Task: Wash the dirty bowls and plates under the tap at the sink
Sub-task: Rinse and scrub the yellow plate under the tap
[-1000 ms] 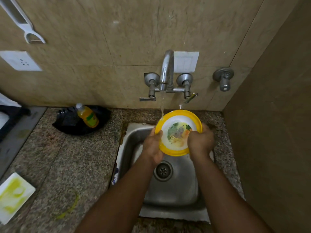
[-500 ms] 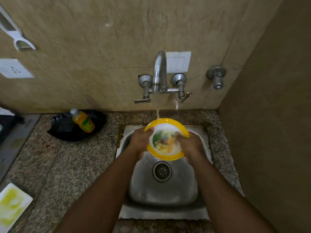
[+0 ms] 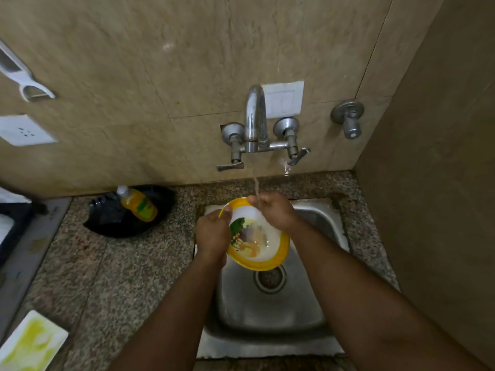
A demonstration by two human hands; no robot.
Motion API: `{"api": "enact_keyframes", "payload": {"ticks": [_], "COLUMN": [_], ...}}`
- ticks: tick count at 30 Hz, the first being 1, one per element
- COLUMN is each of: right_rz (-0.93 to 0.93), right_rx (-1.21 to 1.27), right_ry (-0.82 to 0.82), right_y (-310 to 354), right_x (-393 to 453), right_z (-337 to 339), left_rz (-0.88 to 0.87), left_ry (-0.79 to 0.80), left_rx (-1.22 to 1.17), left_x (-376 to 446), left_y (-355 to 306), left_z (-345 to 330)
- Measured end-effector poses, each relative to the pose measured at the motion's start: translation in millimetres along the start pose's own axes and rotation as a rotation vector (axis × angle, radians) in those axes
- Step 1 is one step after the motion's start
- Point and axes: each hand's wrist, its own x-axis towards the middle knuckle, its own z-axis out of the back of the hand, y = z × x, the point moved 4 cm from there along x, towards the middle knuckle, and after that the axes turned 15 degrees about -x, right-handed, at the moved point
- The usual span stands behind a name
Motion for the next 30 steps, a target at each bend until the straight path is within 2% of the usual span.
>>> {"api": "enact_keyframes", "payload": {"ticks": [4,7,9,12,13,16,19,22,26,30], "right_rz": [-0.163,-0.351,-0.388,-0.360,-0.351,-0.360,-0.387,-0.372,-0.241,-0.136], "right_rx": [0.238,0.097,0.131,0.560,0.679,0.882,1.094,0.897,0.557,0.588], "right_ry": [0.115,0.066,0.020,-0.007,0.001,-0.034,-0.070,-0.224,-0.441,-0.482], "right_y": [-22,-30,-31,-31,-33,-42,-38,-34,-28,-18], "right_x": [-9,-11,-13,-24,-29,-43,-51,-47,-51,-62], "right_z": [-9,-10,-8,-2,-1,2,2,12,34,46], "left_rz": [-0.092,-0.140,-0.133,-0.063,-0.075,-0.121,0.080,0.229,0.371,0.497], "left_ry": [0.028,0.026,-0.004,-0.125,-0.121,0.014,0.069,0.060,0.014,0.074], "left_rx": [0.105,0.157,0.113,-0.056,-0.085,-0.160,-0.340,-0.451,-0.562,-0.522], "left_x": [1,-5,3,9,11,13,23,27,3,-8], "left_y": [3,-6,-6,-8,-8,-5,20,50,57,47], "left_z": [-1,-13,-18,-15,-14,-22,-37,-45,-66,-94]}}
